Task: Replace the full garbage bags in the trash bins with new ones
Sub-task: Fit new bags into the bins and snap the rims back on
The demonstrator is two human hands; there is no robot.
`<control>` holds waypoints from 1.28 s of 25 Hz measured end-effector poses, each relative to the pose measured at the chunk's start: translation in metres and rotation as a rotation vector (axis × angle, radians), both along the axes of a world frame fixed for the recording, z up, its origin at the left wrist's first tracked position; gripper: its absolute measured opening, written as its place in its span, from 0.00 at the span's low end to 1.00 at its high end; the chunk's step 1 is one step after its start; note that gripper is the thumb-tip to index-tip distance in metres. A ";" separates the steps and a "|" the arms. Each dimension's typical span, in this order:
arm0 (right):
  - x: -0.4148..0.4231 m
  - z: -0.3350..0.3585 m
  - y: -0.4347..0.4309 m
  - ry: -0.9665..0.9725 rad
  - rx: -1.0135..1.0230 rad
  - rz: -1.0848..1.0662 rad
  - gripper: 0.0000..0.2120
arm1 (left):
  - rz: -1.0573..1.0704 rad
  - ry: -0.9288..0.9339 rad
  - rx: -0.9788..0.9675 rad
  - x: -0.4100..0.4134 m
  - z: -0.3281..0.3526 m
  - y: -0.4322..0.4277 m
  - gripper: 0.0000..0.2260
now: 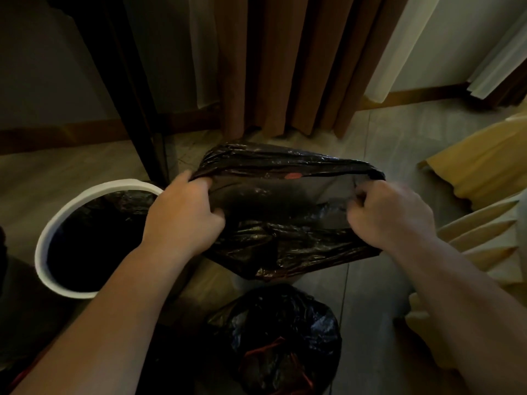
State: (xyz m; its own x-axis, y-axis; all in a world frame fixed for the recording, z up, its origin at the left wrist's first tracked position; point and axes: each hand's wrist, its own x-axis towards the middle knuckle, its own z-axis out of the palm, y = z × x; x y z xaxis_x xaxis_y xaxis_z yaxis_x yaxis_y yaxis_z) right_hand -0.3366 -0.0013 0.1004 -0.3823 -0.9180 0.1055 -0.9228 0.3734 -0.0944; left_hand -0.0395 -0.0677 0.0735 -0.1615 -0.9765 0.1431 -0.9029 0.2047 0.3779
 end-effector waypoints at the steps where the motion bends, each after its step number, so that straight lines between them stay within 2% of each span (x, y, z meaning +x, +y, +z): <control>1: 0.001 0.001 -0.001 0.013 -0.019 -0.008 0.11 | 0.011 0.016 -0.046 -0.001 0.001 0.000 0.12; 2: 0.003 0.002 -0.002 0.047 -0.020 -0.014 0.12 | 0.023 0.017 -0.105 -0.002 0.001 0.000 0.11; 4: 0.001 0.004 -0.001 0.118 0.021 -0.026 0.06 | 0.014 -0.028 -0.175 -0.002 0.000 0.002 0.09; 7: 0.002 0.007 0.003 0.124 0.067 -0.039 0.04 | -0.015 -0.158 -0.114 -0.003 -0.007 0.004 0.09; 10: 0.001 0.004 0.004 0.101 0.076 -0.031 0.04 | 0.050 -0.167 -0.027 -0.001 -0.013 0.006 0.11; 12: 0.002 0.001 0.003 0.108 0.105 -0.033 0.10 | 0.064 -0.119 0.032 -0.001 -0.017 0.006 0.18; 17: 0.007 -0.002 0.007 -0.045 0.134 0.000 0.28 | -0.008 -0.039 0.118 -0.009 -0.021 0.009 0.29; 19: 0.009 0.002 0.006 -0.083 0.141 -0.007 0.33 | -0.031 -0.020 0.131 -0.013 -0.017 0.004 0.30; 21: 0.011 0.014 0.008 -0.084 0.134 -0.005 0.36 | -0.010 0.067 0.099 -0.024 -0.008 -0.001 0.26; 24: 0.021 0.036 0.013 -0.054 0.174 -0.033 0.32 | 0.141 0.224 -0.018 -0.040 0.004 -0.003 0.15; 26: 0.028 0.053 0.017 0.017 0.194 -0.025 0.26 | 0.222 0.297 -0.052 -0.049 0.007 -0.001 0.13; 30: 0.011 0.070 0.001 0.135 0.215 0.106 0.21 | 0.169 0.426 -0.021 -0.069 0.005 0.003 0.11; 32: -0.009 0.065 -0.019 0.128 0.234 0.135 0.19 | 0.138 0.379 -0.042 -0.079 0.000 0.003 0.12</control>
